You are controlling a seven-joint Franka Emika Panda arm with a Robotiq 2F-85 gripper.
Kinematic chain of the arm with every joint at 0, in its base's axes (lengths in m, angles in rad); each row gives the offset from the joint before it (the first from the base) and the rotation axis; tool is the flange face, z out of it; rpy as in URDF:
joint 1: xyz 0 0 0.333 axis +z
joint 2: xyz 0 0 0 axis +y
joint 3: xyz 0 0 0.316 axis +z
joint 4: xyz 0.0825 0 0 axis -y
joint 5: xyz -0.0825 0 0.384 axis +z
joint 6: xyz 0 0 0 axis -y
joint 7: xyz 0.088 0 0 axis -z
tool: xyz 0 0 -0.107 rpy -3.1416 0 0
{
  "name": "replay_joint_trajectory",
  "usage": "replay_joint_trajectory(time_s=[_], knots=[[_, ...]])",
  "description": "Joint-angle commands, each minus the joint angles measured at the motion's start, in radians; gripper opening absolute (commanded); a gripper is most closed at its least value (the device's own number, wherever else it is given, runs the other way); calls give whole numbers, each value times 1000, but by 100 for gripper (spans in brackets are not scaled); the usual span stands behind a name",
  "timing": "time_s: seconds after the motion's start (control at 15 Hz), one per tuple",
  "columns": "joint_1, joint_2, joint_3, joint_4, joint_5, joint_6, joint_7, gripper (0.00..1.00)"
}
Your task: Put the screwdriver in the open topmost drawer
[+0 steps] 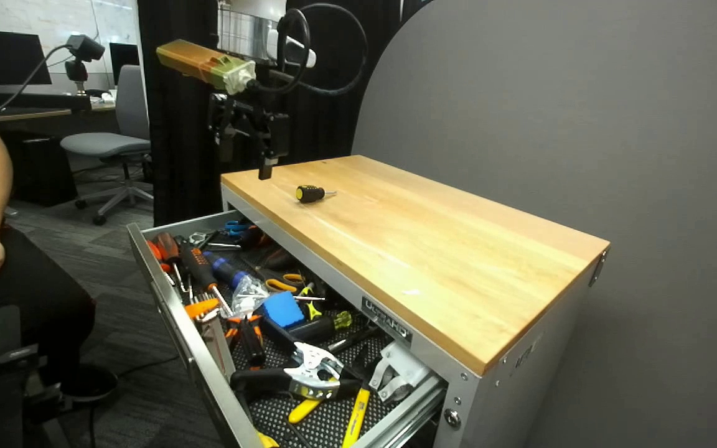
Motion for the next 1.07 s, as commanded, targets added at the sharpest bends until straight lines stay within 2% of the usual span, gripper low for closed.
replay_joint_trajectory(time_s=[0.0, 0.33, 0.73, 1.0], knots=[[12, 66, 26, 44, 8, 149, 22, 100], [1, 137, 42, 53, 36, 339, -8, 100], [-33, 229, 79, 68, 144, 488, -68, 100], [-50, 291, 108, 71, 149, 618, -97, 100]])
